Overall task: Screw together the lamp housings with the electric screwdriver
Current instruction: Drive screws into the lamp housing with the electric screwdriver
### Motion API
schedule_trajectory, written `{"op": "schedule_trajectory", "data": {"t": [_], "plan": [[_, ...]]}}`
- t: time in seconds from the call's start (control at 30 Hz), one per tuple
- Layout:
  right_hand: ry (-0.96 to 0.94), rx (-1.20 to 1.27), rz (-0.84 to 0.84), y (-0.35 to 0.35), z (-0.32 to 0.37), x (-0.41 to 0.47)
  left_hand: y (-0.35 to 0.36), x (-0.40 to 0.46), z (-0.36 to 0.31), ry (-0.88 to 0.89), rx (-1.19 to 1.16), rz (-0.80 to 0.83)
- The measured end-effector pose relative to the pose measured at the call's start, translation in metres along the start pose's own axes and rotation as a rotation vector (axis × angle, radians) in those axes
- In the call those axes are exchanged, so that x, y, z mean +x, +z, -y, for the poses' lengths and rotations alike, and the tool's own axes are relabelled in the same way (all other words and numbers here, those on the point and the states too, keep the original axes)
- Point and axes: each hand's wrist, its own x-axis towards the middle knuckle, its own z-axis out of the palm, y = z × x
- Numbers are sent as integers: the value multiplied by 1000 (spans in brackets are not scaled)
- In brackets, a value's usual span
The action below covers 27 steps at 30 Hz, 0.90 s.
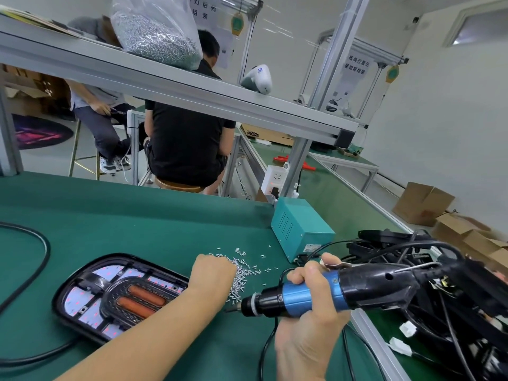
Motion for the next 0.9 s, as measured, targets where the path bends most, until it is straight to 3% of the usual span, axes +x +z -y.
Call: {"op": "schedule_trajectory", "data": {"t": [0.13,0.27,0.33,0.43,0.53,0.67,0.8,0.9], "plan": [[-109,-8,-21,-8,7,2,1,-6,6,-23,21,-29],[-47,38,-36,-6,14,4,-7,-20,21,-74,-148,-113],[-32,60,-26,-1,19,0,-8,-37,35,-91,-411,-212],[-22,111,-3,0,24,-4,-8,-77,56,-87,-1009,-334],[1,197,56,4,27,-12,-10,-109,70,-178,-1313,-462],[64,298,66,14,27,-24,-8,-134,79,-310,-1726,-380],[88,353,90,22,24,-36,1,-159,78,-262,-1995,-276],[86,342,104,26,24,-44,8,-171,78,-285,-2108,-305]]}}
